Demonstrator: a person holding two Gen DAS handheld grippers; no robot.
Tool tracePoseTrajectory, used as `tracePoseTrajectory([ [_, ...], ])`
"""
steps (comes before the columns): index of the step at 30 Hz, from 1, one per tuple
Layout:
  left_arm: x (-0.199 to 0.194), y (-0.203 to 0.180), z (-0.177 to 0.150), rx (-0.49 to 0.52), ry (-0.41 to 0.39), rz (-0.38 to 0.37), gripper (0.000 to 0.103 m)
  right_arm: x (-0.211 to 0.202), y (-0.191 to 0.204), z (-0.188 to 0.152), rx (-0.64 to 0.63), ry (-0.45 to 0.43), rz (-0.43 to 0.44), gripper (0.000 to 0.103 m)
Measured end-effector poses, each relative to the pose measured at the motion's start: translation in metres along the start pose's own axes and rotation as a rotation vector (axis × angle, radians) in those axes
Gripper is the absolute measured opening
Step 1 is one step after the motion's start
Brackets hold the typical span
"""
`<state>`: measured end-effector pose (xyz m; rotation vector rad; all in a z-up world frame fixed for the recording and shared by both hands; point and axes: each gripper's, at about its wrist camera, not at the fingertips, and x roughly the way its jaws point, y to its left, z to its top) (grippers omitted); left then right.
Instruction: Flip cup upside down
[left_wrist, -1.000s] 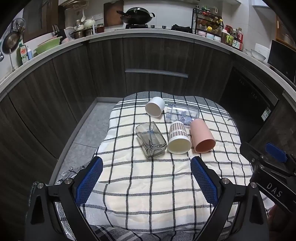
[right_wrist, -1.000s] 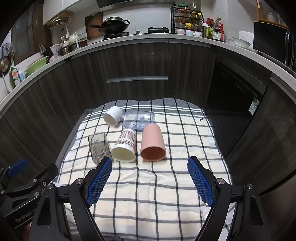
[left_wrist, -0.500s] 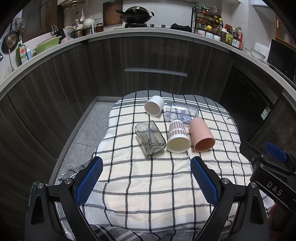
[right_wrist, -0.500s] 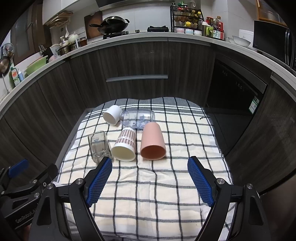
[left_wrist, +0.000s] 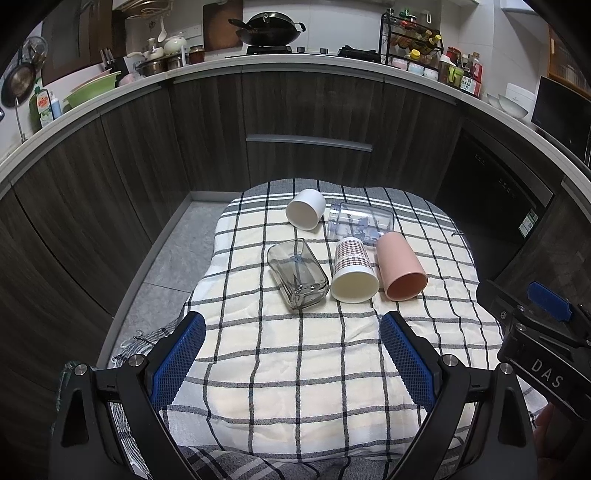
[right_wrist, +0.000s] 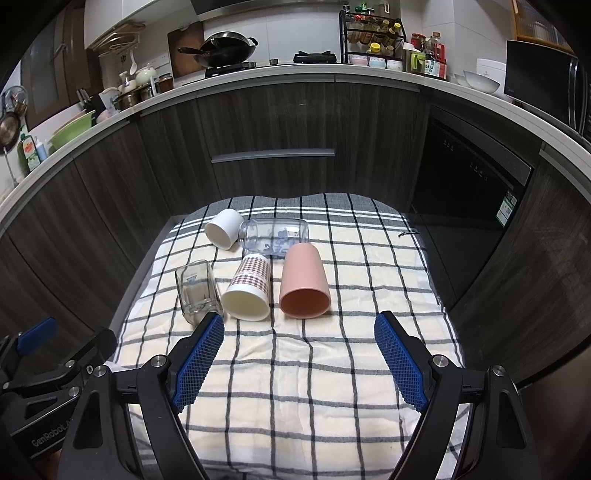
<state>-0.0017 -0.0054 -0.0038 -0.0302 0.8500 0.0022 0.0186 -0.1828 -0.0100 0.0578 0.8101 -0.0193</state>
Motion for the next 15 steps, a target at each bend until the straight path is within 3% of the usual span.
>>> tracePoseTrajectory([
  [15, -0.0004, -0.0012, -0.0003, -0.001, 0.001, -0.003, 0.097, -0.0008, -0.0010, 0.0001, -0.001, 0.000, 0.001, 0.084],
])
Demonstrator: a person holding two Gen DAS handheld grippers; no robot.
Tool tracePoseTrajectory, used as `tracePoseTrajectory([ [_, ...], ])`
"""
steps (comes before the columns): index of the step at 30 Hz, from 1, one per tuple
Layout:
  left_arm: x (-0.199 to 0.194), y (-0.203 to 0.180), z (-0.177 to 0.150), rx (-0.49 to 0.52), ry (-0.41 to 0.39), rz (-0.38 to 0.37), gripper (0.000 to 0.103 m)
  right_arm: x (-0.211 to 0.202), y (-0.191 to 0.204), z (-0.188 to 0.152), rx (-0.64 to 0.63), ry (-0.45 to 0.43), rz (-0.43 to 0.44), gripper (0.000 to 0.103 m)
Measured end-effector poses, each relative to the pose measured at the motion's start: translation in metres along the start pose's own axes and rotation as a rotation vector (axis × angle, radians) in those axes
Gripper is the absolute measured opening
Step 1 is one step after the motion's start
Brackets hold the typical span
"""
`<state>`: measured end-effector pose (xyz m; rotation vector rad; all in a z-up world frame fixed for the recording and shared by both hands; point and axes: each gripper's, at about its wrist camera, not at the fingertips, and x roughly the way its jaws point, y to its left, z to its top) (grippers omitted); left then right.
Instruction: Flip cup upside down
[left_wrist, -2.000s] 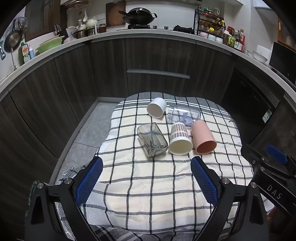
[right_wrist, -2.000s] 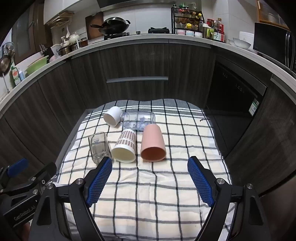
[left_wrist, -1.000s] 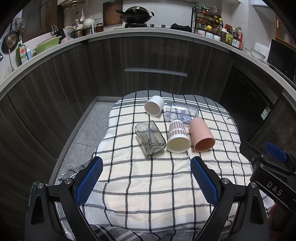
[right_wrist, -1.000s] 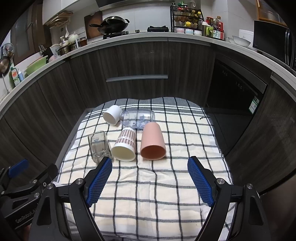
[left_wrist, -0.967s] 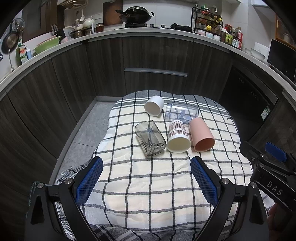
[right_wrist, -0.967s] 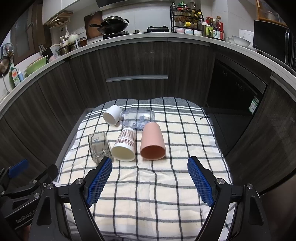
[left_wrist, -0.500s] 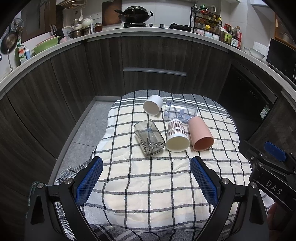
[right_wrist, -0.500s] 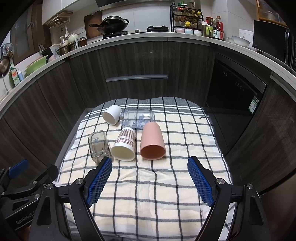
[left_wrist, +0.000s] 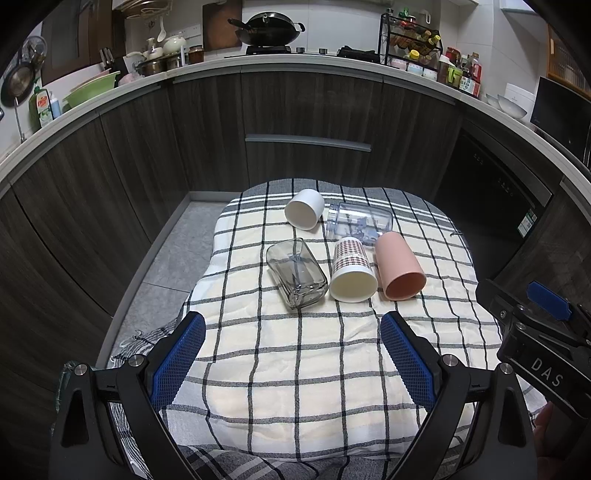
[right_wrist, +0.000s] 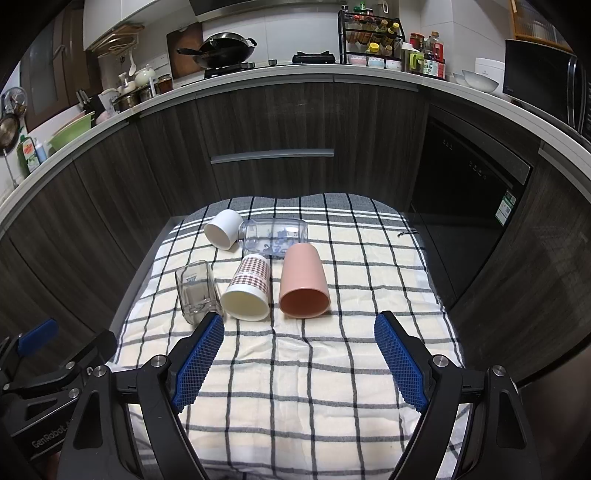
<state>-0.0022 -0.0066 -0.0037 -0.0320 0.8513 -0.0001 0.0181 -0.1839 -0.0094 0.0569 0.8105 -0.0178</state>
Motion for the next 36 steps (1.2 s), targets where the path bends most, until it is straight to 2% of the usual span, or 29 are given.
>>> tracePoseTrajectory([
  [36, 0.0030, 0.0008, -0.0015, -0.005, 0.011, 0.000, 0.097, 0.0059, -0.0039, -0.0020, 0.002, 0.010, 0.004, 0.084],
])
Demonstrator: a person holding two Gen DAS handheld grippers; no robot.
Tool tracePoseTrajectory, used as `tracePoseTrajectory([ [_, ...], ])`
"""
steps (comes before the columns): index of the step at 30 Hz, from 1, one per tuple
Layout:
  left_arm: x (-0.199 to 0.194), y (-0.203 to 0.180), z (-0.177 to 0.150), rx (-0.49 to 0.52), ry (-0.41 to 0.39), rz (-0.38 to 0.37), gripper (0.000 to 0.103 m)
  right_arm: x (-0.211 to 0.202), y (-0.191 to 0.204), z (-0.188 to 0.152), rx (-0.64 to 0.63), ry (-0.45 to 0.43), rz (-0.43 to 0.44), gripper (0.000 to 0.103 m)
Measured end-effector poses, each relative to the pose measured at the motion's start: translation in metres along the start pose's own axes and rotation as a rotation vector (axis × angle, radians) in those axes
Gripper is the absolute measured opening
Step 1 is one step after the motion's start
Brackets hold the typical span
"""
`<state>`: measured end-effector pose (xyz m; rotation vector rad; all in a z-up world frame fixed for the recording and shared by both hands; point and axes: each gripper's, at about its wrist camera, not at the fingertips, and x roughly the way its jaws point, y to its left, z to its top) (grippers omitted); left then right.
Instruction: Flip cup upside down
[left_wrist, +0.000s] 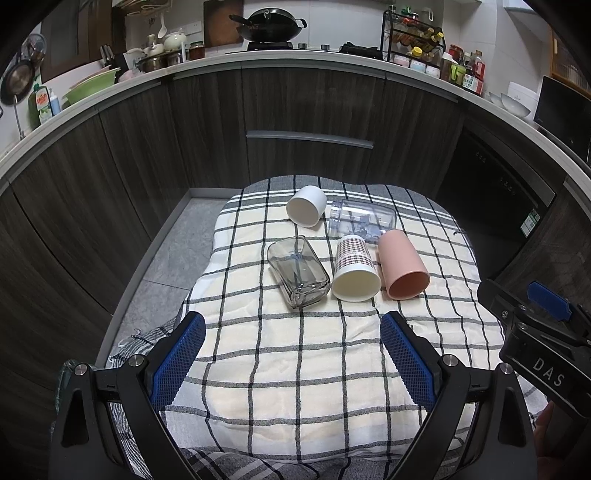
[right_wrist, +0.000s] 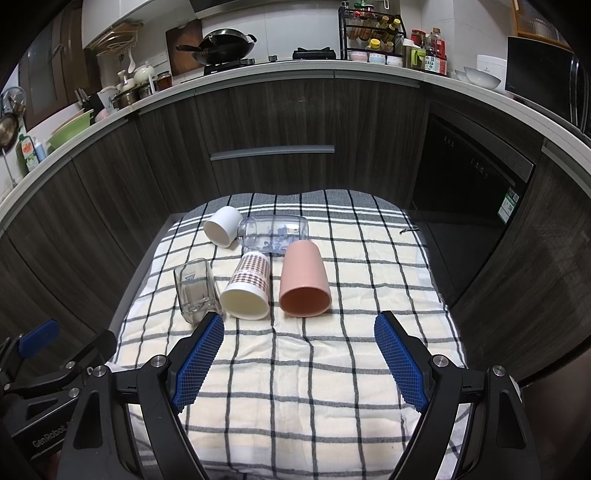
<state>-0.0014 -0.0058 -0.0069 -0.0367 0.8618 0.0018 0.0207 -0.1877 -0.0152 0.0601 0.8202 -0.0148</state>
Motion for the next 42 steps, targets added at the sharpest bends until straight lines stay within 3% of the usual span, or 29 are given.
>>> tracePoseTrajectory([
  [25, 0.031, 0.003, 0.022, -0.010, 0.025, 0.007, 0.097, 0.029, 0.001, 0.022, 0.008, 0.026, -0.010, 0.084],
  [35, 0.069, 0.004, 0.037, -0.030, 0.039, 0.027, 0.097, 0.070, -0.002, 0.041, 0.003, 0.060, -0.026, 0.084],
  [42, 0.101, 0.005, 0.054, -0.039, 0.030, 0.029, 0.097, 0.117, -0.008, 0.059, 0.014, 0.135, -0.030, 0.084],
])
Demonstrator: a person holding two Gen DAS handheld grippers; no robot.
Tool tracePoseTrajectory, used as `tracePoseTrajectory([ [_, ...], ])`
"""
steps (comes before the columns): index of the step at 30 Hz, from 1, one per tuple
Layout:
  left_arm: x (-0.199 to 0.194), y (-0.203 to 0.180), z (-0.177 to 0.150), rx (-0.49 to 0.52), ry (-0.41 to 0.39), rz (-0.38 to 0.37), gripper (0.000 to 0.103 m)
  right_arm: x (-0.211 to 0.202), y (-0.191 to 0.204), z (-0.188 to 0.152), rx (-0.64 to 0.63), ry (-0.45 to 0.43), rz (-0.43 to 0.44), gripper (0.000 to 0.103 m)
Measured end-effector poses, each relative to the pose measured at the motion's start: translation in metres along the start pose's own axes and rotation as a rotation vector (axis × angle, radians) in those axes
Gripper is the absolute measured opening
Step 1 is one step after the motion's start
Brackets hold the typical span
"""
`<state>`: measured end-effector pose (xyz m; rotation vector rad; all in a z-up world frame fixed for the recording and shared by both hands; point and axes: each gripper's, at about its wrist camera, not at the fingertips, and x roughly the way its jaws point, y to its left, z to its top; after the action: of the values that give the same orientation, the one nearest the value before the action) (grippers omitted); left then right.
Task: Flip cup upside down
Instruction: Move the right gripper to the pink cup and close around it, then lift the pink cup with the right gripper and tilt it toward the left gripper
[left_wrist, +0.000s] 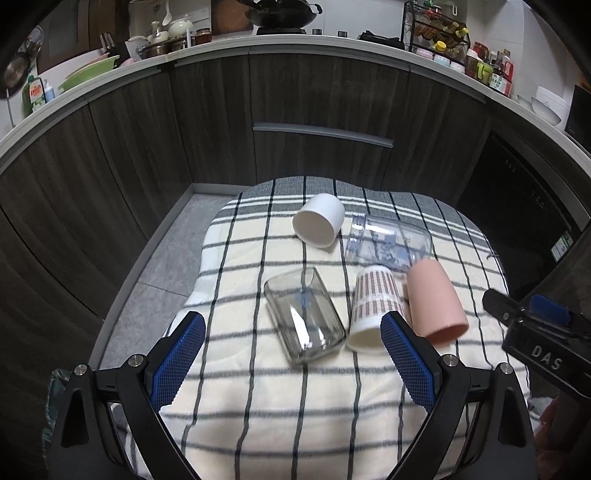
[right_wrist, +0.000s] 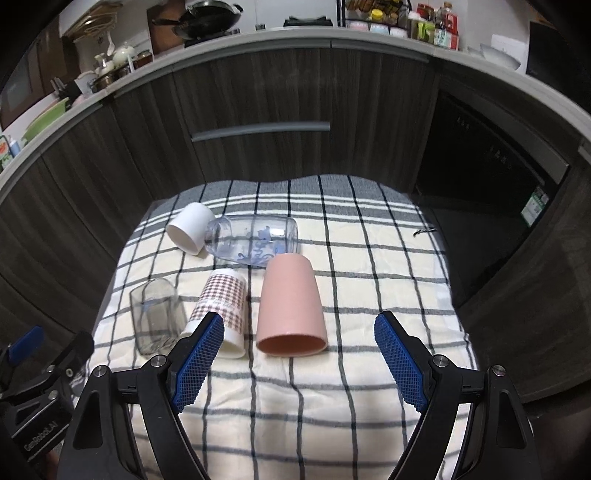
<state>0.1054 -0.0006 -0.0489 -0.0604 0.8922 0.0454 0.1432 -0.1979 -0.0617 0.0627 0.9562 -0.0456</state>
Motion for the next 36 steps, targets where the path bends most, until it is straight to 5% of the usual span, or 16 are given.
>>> tracePoseTrajectory([
  [20, 0.078, 0.009, 0.016, -0.080, 0.068, 0.013, 0.097, 0.150, 0.004, 0.014, 0.014, 0.349, 0.017, 0.084],
  [25, 0.082, 0.009, 0.015, -0.079, 0.081, 0.013, 0.097, 0.162, 0.007, 0.011, 0.014, 0.376, 0.031, 0.082],
  [28, 0.082, 0.009, 0.015, -0.079, 0.080, 0.012, 0.097, 0.165, 0.005, 0.012, 0.029, 0.375, 0.039, 0.072],
  [36, 0.074, 0.008, 0.015, -0.076, 0.069, 0.000, 0.097, 0.161, 0.002, 0.012, 0.060, 0.380, 0.081, 0.072],
])
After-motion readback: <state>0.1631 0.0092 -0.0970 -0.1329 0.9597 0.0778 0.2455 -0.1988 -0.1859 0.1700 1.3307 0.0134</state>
